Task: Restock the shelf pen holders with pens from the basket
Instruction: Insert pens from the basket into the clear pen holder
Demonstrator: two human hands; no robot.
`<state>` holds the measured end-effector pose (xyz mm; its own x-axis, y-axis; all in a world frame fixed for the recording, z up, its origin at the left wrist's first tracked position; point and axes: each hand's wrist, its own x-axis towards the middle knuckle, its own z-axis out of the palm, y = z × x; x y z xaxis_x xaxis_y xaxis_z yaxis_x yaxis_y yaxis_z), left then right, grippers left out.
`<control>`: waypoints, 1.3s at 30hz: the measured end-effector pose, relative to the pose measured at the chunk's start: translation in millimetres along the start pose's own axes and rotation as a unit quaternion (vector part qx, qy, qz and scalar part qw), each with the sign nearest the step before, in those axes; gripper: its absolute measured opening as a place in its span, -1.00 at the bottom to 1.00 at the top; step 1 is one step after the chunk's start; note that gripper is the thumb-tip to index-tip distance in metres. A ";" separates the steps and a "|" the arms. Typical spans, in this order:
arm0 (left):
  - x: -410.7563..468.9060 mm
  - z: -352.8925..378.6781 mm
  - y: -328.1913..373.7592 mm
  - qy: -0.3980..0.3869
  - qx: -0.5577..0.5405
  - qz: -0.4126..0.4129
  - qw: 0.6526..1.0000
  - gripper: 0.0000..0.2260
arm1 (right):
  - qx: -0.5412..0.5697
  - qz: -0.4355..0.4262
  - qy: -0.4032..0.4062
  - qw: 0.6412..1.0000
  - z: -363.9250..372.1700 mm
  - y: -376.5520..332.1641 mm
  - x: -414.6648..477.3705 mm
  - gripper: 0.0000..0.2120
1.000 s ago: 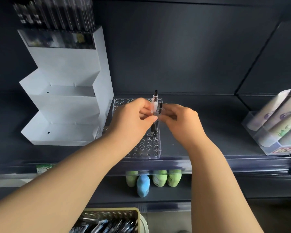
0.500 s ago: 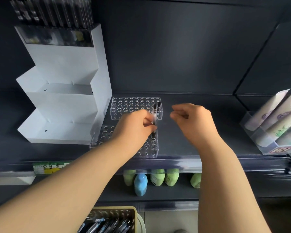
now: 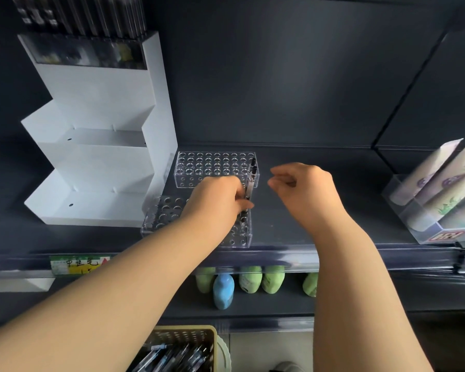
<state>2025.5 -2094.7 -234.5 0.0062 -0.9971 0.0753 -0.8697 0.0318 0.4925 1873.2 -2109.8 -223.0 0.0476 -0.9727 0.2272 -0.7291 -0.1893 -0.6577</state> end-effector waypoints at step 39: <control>-241.6 39.0 -218.3 -0.276 0.156 -0.137 0.938 -0.76 | -0.289 -0.016 -0.460 0.839 200.6 -38.5 -236.9 -0.41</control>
<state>2194.5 -1863.4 -394.0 0.0692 -0.8509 -0.5208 -0.9753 -0.1676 0.1441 2027.0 -1899.0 -395.6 0.3873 -0.7103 -0.5878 -0.9139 -0.3799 -0.1432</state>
